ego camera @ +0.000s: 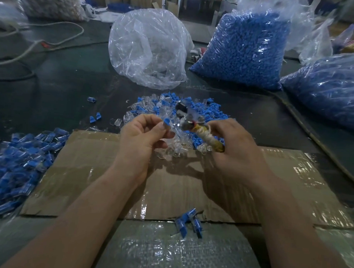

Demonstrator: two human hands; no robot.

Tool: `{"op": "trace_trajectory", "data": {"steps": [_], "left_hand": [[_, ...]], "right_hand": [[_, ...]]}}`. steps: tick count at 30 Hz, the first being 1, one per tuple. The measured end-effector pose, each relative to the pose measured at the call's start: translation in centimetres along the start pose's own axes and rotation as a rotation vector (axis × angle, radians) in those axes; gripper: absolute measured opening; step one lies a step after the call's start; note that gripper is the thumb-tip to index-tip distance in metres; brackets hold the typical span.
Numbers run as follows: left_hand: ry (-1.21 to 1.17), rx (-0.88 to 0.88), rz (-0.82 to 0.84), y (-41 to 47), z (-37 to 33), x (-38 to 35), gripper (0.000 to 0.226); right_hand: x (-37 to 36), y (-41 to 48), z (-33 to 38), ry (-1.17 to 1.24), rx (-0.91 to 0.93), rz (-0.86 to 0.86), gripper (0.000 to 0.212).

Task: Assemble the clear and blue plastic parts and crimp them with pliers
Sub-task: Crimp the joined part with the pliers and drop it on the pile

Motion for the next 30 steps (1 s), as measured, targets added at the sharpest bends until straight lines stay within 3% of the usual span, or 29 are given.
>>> {"op": "trace_trajectory", "data": {"steps": [14, 19, 30], "left_hand": [[0.048, -0.081, -0.006, -0.3, -0.2, -0.3, 0.014], [0.196, -0.183, -0.032, -0.6, -0.8, -0.2, 0.016], [0.193, -0.178, -0.050, -0.6, -0.7, 0.1, 0.016]], "right_hand": [[-1.6, -0.1, 0.7, 0.008, -0.008, 0.148, 0.036], [-1.0, -0.2, 1.0, 0.041, -0.002, 0.089, 0.027], [-1.6, 0.0, 1.3, 0.029, 0.041, 0.084, 0.029]]}}
Point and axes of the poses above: each hand's wrist, its own y-axis towards the middle knuckle, its own x-axis out of the back of the hand, z = x × y, the point moved 7 cm from there along y, towards the middle knuckle, and after that the axes turned 3 degrees about -y, right-handed, at the moved point
